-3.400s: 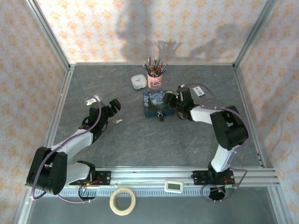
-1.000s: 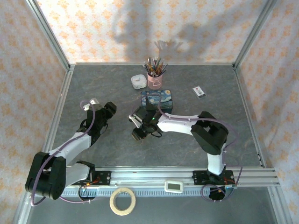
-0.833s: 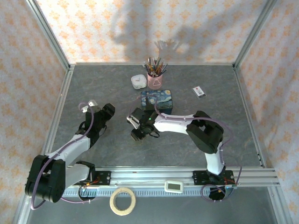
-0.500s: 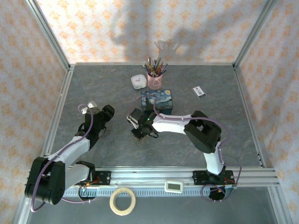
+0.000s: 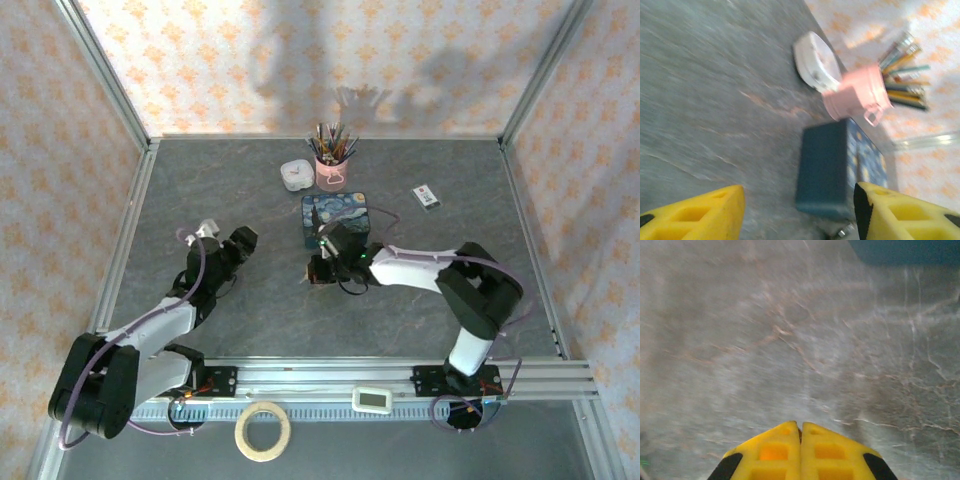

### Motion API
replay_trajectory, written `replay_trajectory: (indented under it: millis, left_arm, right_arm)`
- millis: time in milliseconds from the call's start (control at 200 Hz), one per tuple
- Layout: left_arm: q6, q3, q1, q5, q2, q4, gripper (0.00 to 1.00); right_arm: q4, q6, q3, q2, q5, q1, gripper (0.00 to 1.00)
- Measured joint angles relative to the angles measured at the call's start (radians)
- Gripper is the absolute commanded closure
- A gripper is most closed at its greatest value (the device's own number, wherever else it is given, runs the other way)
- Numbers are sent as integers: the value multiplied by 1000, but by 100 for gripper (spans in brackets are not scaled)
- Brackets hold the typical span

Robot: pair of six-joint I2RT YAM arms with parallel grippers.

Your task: Unlock the padlock with the key

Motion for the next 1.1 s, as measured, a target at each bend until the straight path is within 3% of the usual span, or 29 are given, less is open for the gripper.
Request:
replay_trajectory:
  millis: [185,345,796,1026,1096]
  left_arm:
    - [-76,-5,-166,-27,51,147,43]
    - [-121,-6,-244,-46,136,248,46]
    - [-158,48,-291,-66,231,359,58]
    - [-168,72,-312,-66,262,389,73]
    - [-169,75,-313,-66,264,395,83]
  right_arm:
    - [191,118,-93,-148,66,1,100]
    - [294,187,-117,-167,151,1,100]
    - [427,271,-132,-161,241,1,100]
    - [439,274,-134,-152,241,1,100]
    - [444,274,-134,-152,242,1,100]
